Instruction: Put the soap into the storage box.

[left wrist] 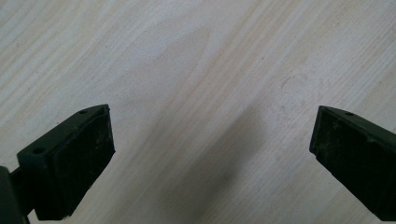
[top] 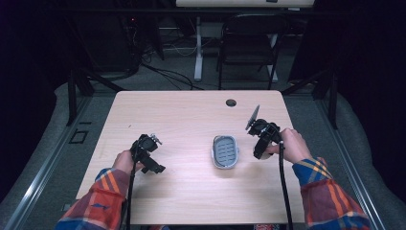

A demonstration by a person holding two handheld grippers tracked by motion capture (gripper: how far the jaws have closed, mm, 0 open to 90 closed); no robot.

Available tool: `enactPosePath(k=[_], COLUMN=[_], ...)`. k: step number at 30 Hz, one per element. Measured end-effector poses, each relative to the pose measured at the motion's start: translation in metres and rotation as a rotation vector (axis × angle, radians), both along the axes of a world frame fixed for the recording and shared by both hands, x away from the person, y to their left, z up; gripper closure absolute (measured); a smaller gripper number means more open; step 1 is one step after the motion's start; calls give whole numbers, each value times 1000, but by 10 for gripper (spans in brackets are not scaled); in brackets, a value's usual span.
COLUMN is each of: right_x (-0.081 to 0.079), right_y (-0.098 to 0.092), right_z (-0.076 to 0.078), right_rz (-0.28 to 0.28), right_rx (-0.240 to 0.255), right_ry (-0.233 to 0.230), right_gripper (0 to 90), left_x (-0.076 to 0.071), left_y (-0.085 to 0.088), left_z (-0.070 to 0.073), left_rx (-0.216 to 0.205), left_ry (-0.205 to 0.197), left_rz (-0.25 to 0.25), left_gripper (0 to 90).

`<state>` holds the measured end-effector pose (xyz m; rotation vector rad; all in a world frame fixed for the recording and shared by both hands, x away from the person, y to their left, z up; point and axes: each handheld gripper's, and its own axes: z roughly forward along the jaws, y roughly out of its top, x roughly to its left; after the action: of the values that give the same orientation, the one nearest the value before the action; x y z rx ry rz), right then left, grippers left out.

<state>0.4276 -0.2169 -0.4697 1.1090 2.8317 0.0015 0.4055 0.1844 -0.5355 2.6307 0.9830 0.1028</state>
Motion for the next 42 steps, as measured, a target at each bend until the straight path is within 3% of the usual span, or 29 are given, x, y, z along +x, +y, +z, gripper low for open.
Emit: enactPosePath(k=[25, 42], right_x=[10, 15], right_y=[13, 37], right_z=[23, 31], right_rz=[20, 63], right_rx=[17, 12], right_ry=[-15, -13], right_gripper=[229, 229], left_x=[0, 0], left_y=[0, 1], left_z=[0, 0], left_rx=[-3, -3], left_ry=[3, 4], left_rz=[0, -2], left_gripper=[0, 0])
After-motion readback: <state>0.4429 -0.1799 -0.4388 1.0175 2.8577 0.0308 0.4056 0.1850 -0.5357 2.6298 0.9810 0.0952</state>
